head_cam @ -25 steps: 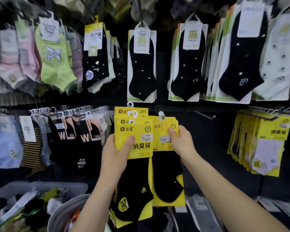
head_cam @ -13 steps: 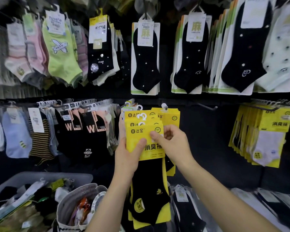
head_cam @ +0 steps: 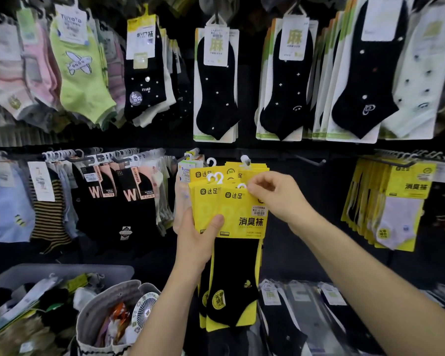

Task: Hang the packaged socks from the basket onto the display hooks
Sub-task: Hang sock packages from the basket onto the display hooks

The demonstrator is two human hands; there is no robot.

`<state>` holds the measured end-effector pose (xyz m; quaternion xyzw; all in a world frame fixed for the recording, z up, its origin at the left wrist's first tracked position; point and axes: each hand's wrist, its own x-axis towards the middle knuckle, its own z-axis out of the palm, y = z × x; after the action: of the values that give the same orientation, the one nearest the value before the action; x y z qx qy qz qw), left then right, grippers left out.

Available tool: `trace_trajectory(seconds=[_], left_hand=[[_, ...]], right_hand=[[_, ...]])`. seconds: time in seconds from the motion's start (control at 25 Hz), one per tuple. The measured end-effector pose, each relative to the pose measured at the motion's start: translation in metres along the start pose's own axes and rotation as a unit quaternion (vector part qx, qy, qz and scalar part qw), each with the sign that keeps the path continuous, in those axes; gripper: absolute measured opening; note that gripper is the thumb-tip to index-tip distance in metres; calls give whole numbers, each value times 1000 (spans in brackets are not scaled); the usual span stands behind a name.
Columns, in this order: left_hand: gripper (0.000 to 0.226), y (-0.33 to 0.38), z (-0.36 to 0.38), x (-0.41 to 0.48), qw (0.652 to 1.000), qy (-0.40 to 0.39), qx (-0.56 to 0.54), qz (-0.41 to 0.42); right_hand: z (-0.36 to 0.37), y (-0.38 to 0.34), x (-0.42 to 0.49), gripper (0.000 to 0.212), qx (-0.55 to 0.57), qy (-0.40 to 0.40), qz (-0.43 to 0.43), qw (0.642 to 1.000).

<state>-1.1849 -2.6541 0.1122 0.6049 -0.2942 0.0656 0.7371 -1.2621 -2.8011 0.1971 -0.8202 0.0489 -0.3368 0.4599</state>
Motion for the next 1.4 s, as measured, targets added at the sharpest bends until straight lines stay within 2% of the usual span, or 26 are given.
trace_trajectory(seconds=[0.24,0.36,0.52,0.68,0.8,0.92,1.0,1.24,1.4], left_hand=[[26,0,-1,3,1000,-5,0,6],[25,0,-3,3,1000,3,17,8],[27,2,-2,-1,1000,-8,14,10],[29,1,-2,-3,999,-34,11,4],[28,1,-6,0,1000,-6,22,10],[23,5,-22,7,998,49,39,2],[20,8,-34,9,997,55,60,0],[16,10,-43,4,997,52,41,-24],[17,6,-36,4,998,38,17,-41]], right_hand=[[-9,-11,11,11,-121,-52,1,991],[-10,-10,8,20,-110,-39,5,993],[-7,-11,2,6,-104,-76,-4,992],[-7,-8,4,9,6,-14,47,999],[-5,-6,13,18,3,19,59,998],[-11,-3,33,22,-13,99,71,992],[-11,-3,47,22,-15,125,74,989],[-1,0,68,21,-30,131,62,989],[3,-1,67,21,-59,109,12,992]])
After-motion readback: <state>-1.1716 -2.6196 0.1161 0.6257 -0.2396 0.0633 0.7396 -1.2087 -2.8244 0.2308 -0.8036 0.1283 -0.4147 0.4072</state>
